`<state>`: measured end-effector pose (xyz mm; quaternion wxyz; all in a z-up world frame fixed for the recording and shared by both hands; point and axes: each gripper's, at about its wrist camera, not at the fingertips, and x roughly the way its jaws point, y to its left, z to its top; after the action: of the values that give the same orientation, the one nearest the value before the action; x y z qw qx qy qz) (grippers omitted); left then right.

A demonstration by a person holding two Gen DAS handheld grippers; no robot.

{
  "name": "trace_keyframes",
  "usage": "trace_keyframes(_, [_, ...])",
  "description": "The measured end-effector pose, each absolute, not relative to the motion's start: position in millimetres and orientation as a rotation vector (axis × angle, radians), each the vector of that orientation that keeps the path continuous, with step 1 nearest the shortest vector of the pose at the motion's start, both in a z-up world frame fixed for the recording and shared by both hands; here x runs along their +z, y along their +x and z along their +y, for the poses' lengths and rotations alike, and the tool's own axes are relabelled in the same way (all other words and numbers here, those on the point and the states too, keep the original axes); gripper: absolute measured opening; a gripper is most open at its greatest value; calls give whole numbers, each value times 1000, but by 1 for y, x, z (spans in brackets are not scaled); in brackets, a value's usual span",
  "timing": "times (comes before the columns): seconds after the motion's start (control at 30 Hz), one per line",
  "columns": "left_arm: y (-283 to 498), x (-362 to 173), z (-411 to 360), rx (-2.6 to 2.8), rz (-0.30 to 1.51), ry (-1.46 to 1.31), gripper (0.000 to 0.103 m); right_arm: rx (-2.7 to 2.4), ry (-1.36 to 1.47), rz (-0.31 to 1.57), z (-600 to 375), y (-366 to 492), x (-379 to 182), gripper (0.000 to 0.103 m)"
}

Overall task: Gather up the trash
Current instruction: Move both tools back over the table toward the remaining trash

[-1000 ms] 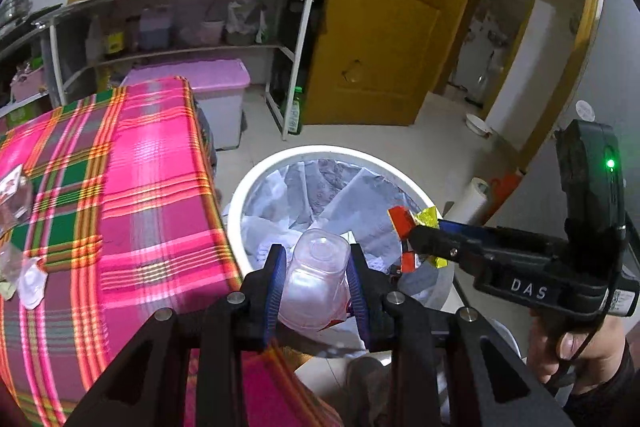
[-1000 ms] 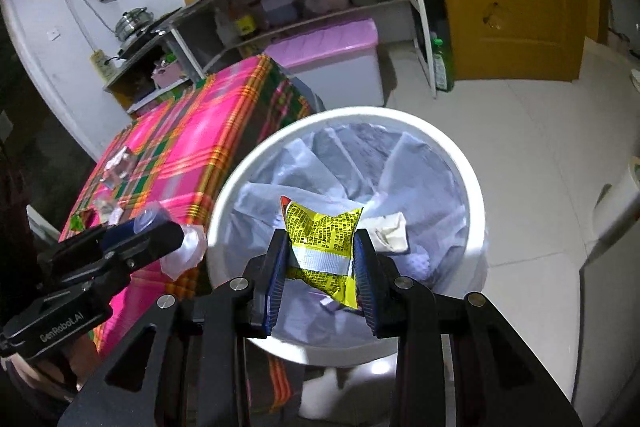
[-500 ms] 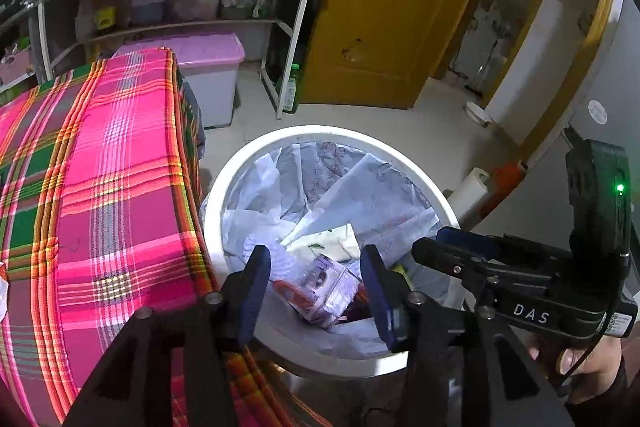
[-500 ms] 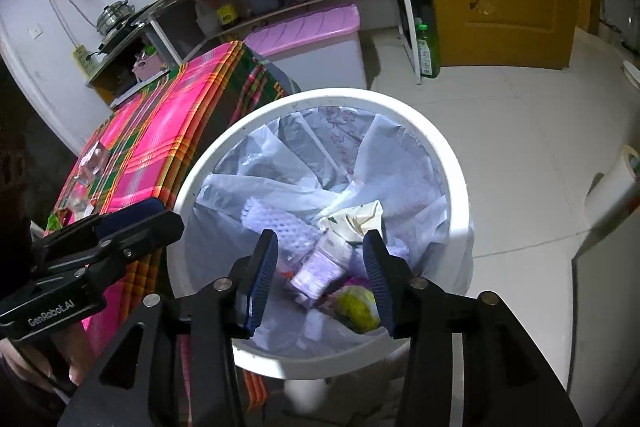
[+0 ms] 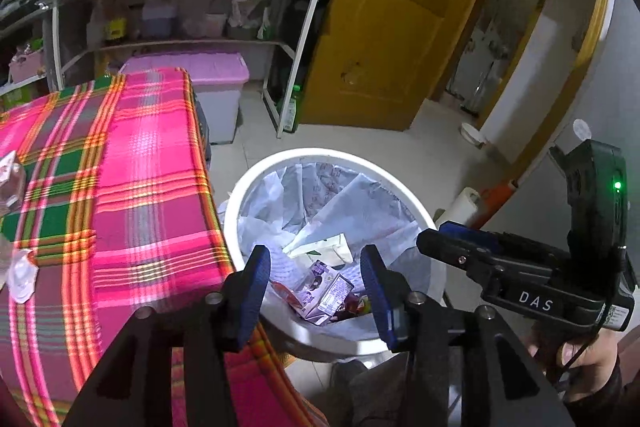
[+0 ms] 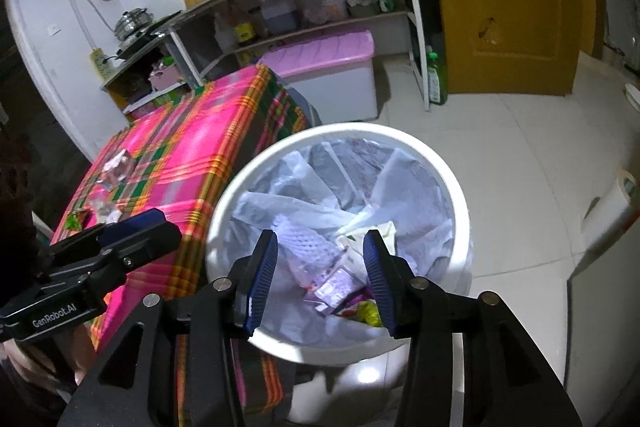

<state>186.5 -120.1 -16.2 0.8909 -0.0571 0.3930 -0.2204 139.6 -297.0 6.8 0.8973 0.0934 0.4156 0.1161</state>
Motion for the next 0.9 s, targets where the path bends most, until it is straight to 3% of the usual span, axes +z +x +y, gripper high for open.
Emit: trace_keyframes(0.9, [100, 25, -26, -305, 677, -178, 47, 489, 83, 778, -194, 97, 49, 46])
